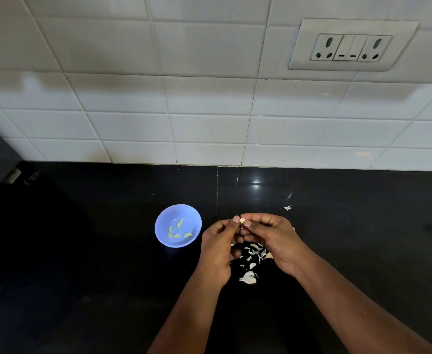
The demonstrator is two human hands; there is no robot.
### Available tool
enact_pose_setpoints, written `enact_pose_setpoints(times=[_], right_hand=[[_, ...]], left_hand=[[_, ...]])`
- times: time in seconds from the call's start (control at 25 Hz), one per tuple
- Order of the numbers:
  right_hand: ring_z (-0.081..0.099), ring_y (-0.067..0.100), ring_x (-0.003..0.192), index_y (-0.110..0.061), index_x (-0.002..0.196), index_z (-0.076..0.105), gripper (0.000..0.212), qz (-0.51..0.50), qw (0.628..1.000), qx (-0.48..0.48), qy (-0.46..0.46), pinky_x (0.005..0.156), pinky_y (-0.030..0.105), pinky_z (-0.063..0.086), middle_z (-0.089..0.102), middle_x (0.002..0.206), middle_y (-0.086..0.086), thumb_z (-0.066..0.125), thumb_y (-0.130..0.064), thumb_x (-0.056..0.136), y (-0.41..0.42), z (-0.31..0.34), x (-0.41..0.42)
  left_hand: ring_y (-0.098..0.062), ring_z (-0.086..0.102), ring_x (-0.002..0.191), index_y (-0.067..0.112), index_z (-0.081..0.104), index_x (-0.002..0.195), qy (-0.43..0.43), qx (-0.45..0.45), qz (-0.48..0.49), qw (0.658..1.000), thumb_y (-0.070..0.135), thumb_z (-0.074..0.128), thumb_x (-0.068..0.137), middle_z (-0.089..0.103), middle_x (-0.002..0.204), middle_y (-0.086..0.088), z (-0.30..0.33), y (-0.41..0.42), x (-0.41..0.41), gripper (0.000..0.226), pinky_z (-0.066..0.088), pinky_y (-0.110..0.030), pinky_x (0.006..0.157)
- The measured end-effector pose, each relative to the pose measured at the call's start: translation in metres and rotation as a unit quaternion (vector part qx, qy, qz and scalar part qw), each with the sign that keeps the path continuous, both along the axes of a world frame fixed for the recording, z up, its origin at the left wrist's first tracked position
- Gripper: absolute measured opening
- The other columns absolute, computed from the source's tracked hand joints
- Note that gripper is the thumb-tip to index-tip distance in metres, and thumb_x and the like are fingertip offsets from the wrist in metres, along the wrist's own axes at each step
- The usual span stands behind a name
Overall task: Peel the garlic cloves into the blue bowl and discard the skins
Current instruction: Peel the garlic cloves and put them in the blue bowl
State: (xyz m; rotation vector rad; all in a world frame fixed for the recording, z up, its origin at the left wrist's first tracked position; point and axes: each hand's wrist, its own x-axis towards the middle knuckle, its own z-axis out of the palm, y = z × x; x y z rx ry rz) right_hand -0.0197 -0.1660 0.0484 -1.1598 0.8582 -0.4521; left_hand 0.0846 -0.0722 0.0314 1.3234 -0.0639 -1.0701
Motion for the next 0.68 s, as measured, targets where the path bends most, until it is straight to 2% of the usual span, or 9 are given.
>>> enact_pose_setpoints(times=[0.24,0.44,0.56,0.64,0.68], right_hand=[[0.075,0.025,0.088,-0.005,0.106,0.079,0.014,-0.037,0.999,0.002,-0.015,0.083,0.028,0.062,0.079,0.099,0.019,0.074,-0.007,0.093,0.009,0.003,-0.005],[0.077,0.013,0.089,-0.017,0.098,0.08,0.006,-0.048,0.987,-0.139,0.068,0.083,0.028,0.062,0.081,0.092,0.001,0.078,-0.016,0.093,0.016,0.003,-0.006],[0.075,0.007,0.09,-0.025,0.094,0.08,0.01,-0.028,0.967,-0.23,0.109,0.082,0.026,0.06,0.08,0.091,-0.008,0.076,-0.015,0.093,0.015,0.0,-0.005],[0.075,0.007,0.089,-0.023,0.094,0.08,0.01,-0.016,0.963,-0.246,0.108,0.081,0.024,0.059,0.079,0.091,-0.007,0.076,-0.014,0.093,0.013,0.0,-0.006],[0.075,0.01,0.087,-0.02,0.096,0.079,0.009,-0.011,0.972,-0.22,0.086,0.081,0.025,0.059,0.079,0.091,-0.004,0.076,-0.013,0.093,0.012,-0.001,-0.007]], left_hand=[[-0.007,0.057,0.063,0.011,0.079,0.094,0.009,-0.007,-0.001,1.0,0.025,0.076,0.095,0.07,0.078,-0.005,0.003,-0.002,-0.006,0.014,0.039,-0.023,0.052],[-0.005,0.052,0.055,0.01,0.078,0.093,-0.087,0.059,-0.009,0.994,0.027,0.072,0.099,0.064,0.067,-0.001,0.004,-0.004,-0.009,0.019,0.037,-0.021,0.045],[-0.008,0.052,0.058,0.008,0.075,0.096,-0.102,0.059,-0.039,0.992,0.027,0.062,0.106,0.058,0.069,-0.003,0.004,-0.004,-0.009,0.025,0.04,-0.022,0.046],[-0.008,0.053,0.06,0.008,0.072,0.096,-0.102,0.054,-0.061,0.991,0.027,0.055,0.109,0.057,0.071,-0.002,0.005,-0.004,-0.008,0.028,0.042,-0.023,0.048],[-0.008,0.054,0.061,0.009,0.07,0.095,-0.103,0.049,-0.066,0.991,0.026,0.053,0.11,0.057,0.072,-0.002,0.006,-0.004,-0.008,0.029,0.042,-0.023,0.049]])
